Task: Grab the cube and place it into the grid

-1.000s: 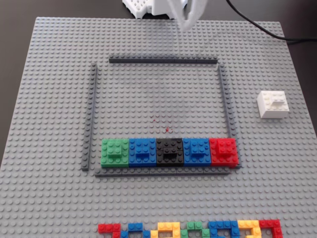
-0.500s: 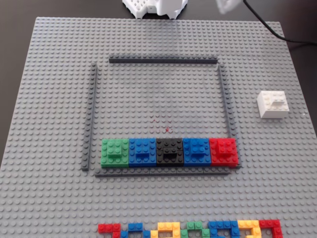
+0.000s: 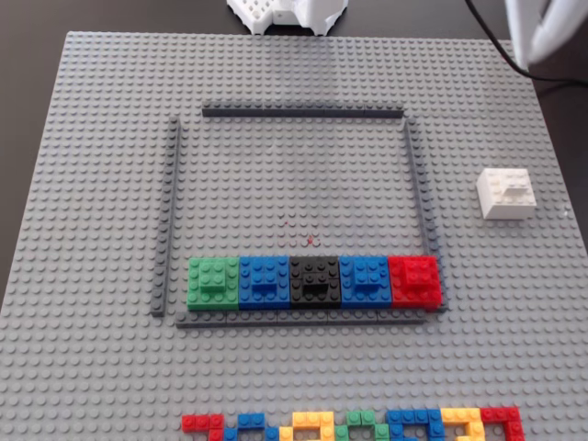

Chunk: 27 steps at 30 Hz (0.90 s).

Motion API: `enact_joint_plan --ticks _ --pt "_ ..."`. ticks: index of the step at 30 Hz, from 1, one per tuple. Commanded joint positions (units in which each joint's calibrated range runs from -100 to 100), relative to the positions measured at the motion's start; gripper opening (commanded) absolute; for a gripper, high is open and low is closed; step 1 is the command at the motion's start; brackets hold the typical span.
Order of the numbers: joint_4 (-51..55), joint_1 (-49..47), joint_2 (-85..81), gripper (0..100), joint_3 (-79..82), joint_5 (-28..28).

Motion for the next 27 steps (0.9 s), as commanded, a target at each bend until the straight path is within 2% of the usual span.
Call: enact_joint_plan --ticks 1,13,16,19,21,27 --pt "0.8 -0.1 6.6 0 -11.7 0.7" --pt "0.9 1.1 22.3 1 -25.2 0.2" --pt "1.2 1.3 22.9 9 -25.2 0.8" --pt "1.2 1.8 23.5 25 -25.2 1.0" --pt "1.1 2.1 24.2 33 -25.3 0.8" --pt "0.6 2.8 26.0 37 -25.0 0.5"
